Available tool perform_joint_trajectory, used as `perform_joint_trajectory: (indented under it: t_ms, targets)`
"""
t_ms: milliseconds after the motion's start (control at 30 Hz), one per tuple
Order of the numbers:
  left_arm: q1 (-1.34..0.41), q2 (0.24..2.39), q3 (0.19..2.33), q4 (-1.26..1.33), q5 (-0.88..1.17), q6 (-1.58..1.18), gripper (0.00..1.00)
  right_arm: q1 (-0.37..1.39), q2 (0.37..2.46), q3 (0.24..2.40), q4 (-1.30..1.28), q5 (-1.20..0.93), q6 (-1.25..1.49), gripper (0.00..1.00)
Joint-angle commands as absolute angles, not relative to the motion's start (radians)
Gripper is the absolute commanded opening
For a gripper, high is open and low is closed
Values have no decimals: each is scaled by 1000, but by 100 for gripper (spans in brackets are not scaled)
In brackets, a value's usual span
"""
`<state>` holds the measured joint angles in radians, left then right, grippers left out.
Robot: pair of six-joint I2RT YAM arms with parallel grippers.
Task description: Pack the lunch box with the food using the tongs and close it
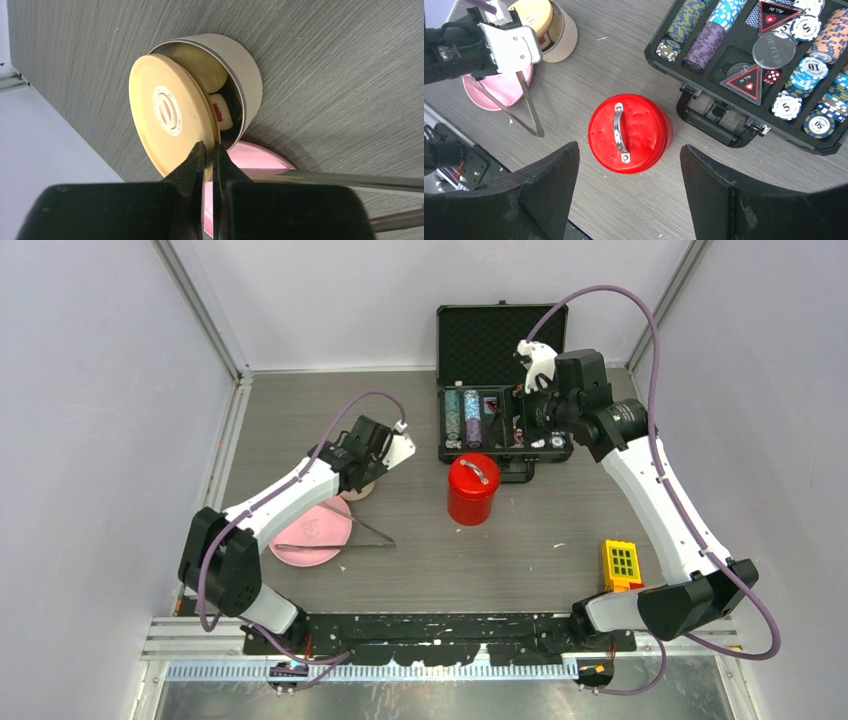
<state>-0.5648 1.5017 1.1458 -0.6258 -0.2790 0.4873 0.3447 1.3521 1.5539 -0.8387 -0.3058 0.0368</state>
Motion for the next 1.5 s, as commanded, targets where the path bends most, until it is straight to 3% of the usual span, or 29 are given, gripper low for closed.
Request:
perform_joint_trajectory:
  t_ms: [0, 800, 1067, 1367, 1467]
  targets:
    - [-568, 1513, 1139, -547, -285, 498, 0, 337, 1322, 1552, -799, -322, 46, 78]
    - [-568, 1594, 1129, -537, -291, 509, 3, 333, 1327, 1549, -798, -331, 48, 78]
    - [-566, 1590, 1167, -618, -215, 502, 34, 332, 1328, 1552, -803, -331, 46, 78]
    - [-568, 1554, 1254, -741, -125, 464, 48, 331, 1325, 1550, -802, -330, 46, 78]
    - [-556, 1524, 1287, -771, -84, 471, 61, 330, 1323, 1548, -803, -330, 45, 78]
